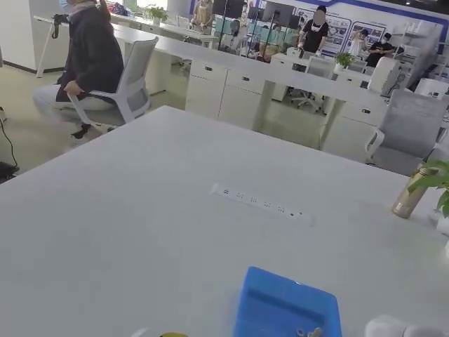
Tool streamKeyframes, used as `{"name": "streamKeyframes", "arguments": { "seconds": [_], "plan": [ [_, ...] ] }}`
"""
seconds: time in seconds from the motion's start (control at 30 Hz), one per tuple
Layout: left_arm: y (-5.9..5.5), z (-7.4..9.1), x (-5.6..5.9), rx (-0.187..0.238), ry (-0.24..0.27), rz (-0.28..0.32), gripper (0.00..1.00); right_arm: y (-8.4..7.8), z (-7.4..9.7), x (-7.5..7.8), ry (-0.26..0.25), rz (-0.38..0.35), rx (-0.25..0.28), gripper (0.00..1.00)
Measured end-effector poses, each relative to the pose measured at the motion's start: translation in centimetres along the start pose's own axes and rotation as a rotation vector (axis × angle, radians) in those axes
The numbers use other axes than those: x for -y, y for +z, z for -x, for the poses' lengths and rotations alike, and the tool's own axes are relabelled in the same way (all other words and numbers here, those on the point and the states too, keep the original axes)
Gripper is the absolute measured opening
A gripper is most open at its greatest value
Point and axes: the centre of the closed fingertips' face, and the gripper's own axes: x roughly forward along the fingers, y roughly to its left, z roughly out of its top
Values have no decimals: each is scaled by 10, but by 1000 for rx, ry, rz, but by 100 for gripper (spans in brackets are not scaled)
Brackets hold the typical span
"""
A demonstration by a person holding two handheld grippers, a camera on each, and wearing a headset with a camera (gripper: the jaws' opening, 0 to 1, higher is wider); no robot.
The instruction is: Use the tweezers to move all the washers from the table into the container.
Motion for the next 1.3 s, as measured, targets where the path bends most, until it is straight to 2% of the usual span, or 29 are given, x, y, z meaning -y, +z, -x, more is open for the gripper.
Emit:
{"name": "streamKeyframes", "arguments": {
  "seconds": [0.1, 0.23, 0.3, 0.37, 0.47, 0.5, 0.57, 0.73, 0.8, 0.87, 0.93, 1.1, 1.3],
  "plan": [
    [0, 0, 0, -1, 0, -1, 73, 0, 0, -7, 2, 39, -12, 4],
    [0, 0, 0, -2, -1, -2, 73, -3, 0, -14, 18, 183, -41, 5],
    [0, 0, 0, -3, -2, -2, 73, -3, 0, -24, 23, 241, -59, 5],
    [-1, 0, 0, -5, -2, -3, 73, -3, 1, -14, 21, 289, -68, 5],
    [-1, 0, 0, -6, -5, -2, 73, -4, -1, -13, 8, 344, -77, 4],
    [-1, 0, 0, -6, -5, -2, 73, -5, -1, -14, 8, 384, -72, 4],
    [0, 0, 0, -4, -2, -3, 73, -7, -2, -12, 12, 372, -65, 4],
    [0, 0, -1, -3, 0, -1, 73, -3, 0, -3, -8, 212, -1, 3],
    [0, 0, -1, -3, -2, -2, 73, 1, 5, 0, -6, 171, 30, 3],
    [0, 0, -1, 0, -1, -3, 73, 5, 10, 0, 0, 162, 38, 3],
    [0, -1, -1, -1, -1, 0, 73, 14, 19, -4, 13, 134, 64, 3],
    [0, -1, -1, 1, -3, -3, 73, 34, 35, -7, 23, 119, 113, 3],
    [0, 0, 0, 1, -4, -3, 72, 63, 42, -1, 11, 108, 182, 3]
  ]
}}
